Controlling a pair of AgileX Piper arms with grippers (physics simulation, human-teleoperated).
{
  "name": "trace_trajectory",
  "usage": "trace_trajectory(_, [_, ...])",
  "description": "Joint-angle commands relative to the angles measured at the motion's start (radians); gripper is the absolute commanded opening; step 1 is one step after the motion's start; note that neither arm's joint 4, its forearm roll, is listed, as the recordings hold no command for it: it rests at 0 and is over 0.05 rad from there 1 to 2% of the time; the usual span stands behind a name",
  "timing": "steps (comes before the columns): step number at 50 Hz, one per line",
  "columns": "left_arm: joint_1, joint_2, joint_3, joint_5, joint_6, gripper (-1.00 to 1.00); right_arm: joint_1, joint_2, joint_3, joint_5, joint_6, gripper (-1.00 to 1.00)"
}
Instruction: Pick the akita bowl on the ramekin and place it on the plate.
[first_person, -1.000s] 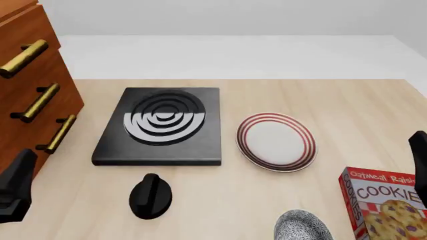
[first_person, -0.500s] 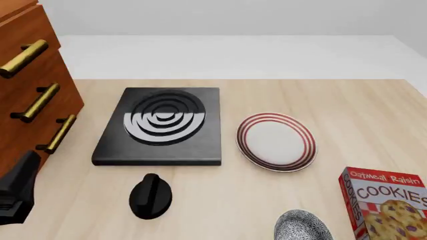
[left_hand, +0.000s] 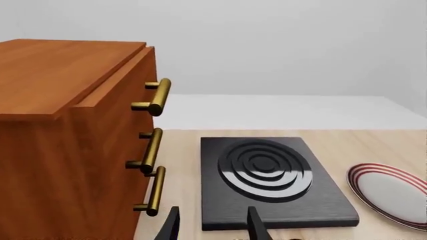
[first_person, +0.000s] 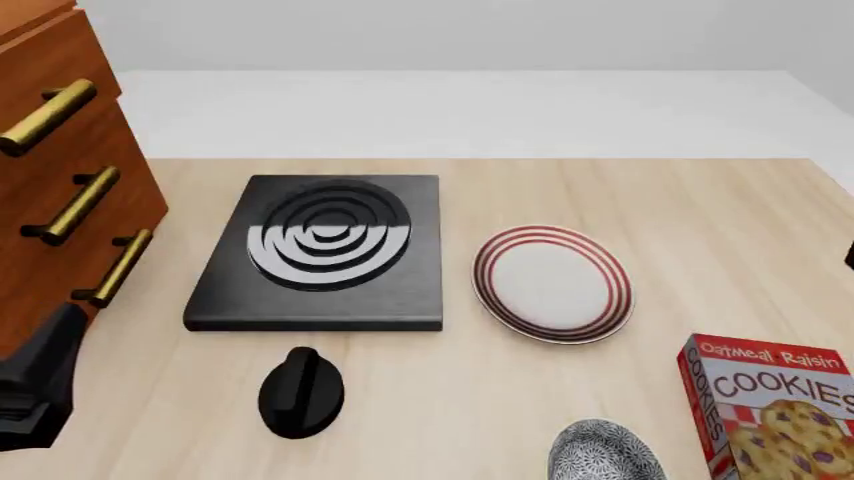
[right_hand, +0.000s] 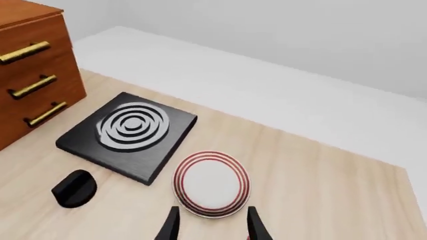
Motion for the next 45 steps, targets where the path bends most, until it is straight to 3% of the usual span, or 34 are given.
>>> trace_trajectory(1, [-0.007, 0.013, 0.000, -0.005, 0.000, 1.00, 0.110, 0.053, 0.014, 0.092, -0.043, 1.00])
trace_trajectory(12, [-0.009, 0.017, 0.001, -0.005, 0.001, 1.00, 0.197, 0.085, 0.042, 0.154, -0.079, 1.00])
trace_trajectory(24, [-0.008, 0.029, -0.002, -0.008, -0.004, 1.00, 0.295, 0.196, 0.130, 0.109, -0.084, 1.00])
trace_trajectory(45, [-0.005, 0.039, 0.001, -0.014, -0.007, 1.00, 0.453, 0.355, 0.154, 0.020, -0.006, 1.00])
